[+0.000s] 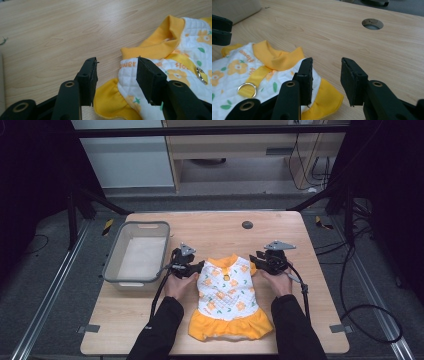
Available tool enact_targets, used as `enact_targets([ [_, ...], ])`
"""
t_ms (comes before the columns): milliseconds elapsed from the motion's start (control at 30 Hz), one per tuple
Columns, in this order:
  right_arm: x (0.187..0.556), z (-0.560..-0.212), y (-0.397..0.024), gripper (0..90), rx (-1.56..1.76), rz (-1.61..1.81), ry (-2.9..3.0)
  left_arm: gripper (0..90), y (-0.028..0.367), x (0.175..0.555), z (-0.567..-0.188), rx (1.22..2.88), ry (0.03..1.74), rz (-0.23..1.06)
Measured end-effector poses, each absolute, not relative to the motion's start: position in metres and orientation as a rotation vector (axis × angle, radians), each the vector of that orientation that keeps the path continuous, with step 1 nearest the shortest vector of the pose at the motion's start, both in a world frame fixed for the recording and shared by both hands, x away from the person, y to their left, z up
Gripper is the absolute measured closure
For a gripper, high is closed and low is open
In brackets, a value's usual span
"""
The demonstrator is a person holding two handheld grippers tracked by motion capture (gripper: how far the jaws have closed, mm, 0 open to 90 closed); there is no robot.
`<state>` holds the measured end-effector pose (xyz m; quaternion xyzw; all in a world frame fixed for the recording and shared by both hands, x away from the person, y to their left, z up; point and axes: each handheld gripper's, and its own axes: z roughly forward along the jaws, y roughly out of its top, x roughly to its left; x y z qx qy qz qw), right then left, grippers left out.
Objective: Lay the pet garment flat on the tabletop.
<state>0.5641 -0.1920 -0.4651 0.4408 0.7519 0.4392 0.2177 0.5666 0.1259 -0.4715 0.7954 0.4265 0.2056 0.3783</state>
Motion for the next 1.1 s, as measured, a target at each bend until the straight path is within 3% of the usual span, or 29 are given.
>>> enact_targets([
  [300, 0.581, -0.494, -0.18, 61.0, 1.256, 1.135, 2.172, 55.1, 0.122, 0.571, -0.486, 2.084, 1.106, 0.491],
  [367, 0.582, -0.499, -0.178, 63.9, 1.258, 1.114, 2.194, 57.5, 0.121, 0.571, -0.489, 2.092, 1.109, 0.48],
  [400, 0.581, -0.5, -0.176, 70.5, 1.248, 1.106, 2.203, 62.2, 0.122, 0.571, -0.492, 2.084, 1.12, 0.449],
  [433, 0.581, -0.5, -0.176, 70.5, 1.248, 1.106, 2.203, 63.7, 0.122, 0.571, -0.492, 2.084, 1.12, 0.449],
  [467, 0.58, -0.5, -0.175, 77.7, 1.245, 1.088, 2.221, 66.1, 0.122, 0.571, -0.495, 2.082, 1.131, 0.431],
  [533, 0.58, -0.5, -0.173, 82.5, 1.244, 1.076, 2.236, 69.1, 0.121, 0.571, -0.496, 2.077, 1.137, 0.44],
  [800, 0.577, -0.494, -0.172, 85.3, 1.231, 1.087, 2.232, 83.1, 0.116, 0.573, -0.492, 2.106, 1.152, 0.437],
  [933, 0.577, -0.485, -0.175, 85.1, 1.183, 1.147, 2.132, 84.7, 0.117, 0.574, -0.477, 2.002, 1.142, 0.507],
  [1100, 0.582, -0.483, -0.175, 83.9, 1.185, 1.138, 2.078, 82.4, 0.112, 0.582, -0.469, 2.019, 1.141, 0.566],
])
